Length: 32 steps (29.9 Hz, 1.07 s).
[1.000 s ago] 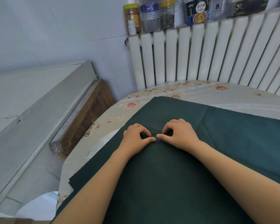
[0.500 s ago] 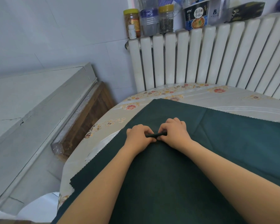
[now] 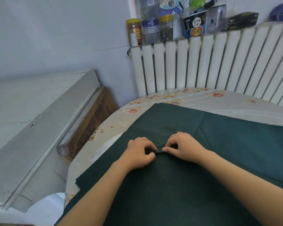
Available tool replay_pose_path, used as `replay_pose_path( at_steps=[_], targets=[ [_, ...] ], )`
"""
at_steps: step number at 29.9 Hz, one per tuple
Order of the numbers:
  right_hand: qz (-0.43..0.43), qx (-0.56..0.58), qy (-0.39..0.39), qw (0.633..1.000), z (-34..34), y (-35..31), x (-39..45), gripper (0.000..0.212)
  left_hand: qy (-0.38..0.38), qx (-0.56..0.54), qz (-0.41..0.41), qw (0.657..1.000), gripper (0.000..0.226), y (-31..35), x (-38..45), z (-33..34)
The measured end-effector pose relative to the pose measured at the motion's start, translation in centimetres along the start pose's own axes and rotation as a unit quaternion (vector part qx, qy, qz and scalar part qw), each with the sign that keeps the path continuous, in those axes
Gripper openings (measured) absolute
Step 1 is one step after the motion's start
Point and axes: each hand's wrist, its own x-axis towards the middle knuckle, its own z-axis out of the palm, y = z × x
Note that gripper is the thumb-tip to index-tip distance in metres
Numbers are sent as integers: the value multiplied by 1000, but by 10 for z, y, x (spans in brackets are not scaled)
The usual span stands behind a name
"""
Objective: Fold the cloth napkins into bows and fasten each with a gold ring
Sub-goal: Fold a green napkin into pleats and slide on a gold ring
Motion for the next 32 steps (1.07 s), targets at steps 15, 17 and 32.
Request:
replay_pose_path(
  at_steps=[15,17,32],
  targets=[
    [83,-94,31,992,1,-10,4,25,13,67,-92,993,23,17,13,-1],
    [56,-109,68,990,3,-12,-4,22,48,102,-53,992,17,19,8,0],
    [-5,-48,60,997,-1,-19,-54,19,52,65,44,996,17,25,-45,7]
  ],
)
